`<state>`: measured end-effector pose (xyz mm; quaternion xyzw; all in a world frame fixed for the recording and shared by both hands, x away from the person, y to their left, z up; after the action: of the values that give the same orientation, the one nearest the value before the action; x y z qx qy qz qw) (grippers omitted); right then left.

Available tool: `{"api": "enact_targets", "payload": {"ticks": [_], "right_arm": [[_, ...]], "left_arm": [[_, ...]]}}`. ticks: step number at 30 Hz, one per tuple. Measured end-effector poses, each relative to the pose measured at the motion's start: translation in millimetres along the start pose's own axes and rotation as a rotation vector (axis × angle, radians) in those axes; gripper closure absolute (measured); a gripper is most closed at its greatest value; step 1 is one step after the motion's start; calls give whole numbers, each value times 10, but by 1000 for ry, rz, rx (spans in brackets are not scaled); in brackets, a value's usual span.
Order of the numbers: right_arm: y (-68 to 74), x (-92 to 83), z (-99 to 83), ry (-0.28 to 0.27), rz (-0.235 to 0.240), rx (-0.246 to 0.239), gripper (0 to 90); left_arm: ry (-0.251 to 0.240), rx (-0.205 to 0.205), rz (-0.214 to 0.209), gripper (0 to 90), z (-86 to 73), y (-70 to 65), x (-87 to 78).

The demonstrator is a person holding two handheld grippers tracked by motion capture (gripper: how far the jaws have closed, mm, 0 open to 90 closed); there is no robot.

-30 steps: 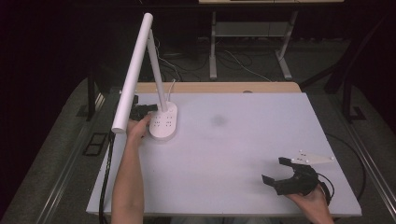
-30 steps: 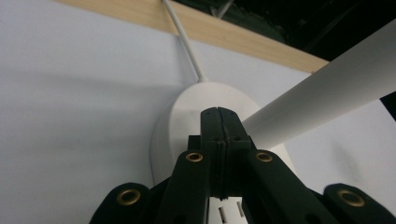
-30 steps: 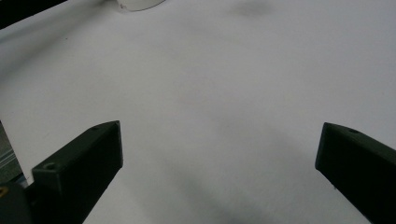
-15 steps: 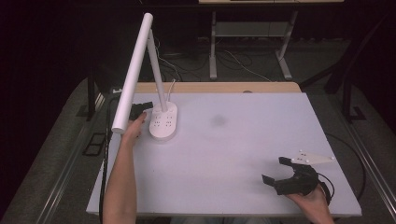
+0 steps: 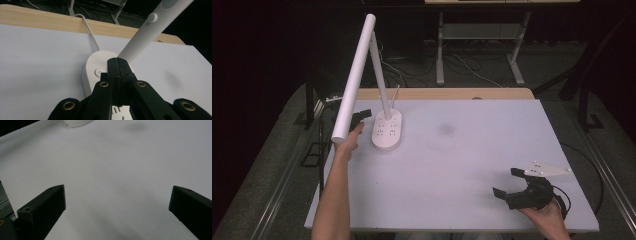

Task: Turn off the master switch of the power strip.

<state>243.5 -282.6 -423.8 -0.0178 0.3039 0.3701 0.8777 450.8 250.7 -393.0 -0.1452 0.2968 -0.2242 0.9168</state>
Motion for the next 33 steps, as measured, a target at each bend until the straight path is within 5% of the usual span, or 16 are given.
{"api": "enact_targets", "payload": {"ticks": [3,9,16,26,28,33], "right_arm": [[0,-2,1,-1,1,-2,3],[-6,-7,4,-7,2,-4,3],[-1,-11,6,-8,7,-5,3],[-1,-18,9,-8,3,-3,3],[0,-21,11,-12,3,-4,3],[-2,-22,12,-13,3,-4,3]], "left_arm": [[-13,9,-13,886,-1,-32,-74],[-33,-2,-45,680,-60,-90,-217],[-57,6,-124,307,-159,-144,-393],[-38,34,-116,113,-273,-240,-575],[-26,40,-122,14,-314,-265,-593],[-11,62,-138,0,-430,-326,-658]]}}
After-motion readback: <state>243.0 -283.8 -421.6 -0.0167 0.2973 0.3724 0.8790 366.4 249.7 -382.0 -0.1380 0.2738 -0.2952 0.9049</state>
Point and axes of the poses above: each handheld gripper's, and its own axes: x roughly forward along the jaws, z roughly out of its top, y roughly to its left, the point moved 1 cm from there along x, roughly forward along the jaws, and after that the axes turned 1 degree about z, right-handed, at the moved point
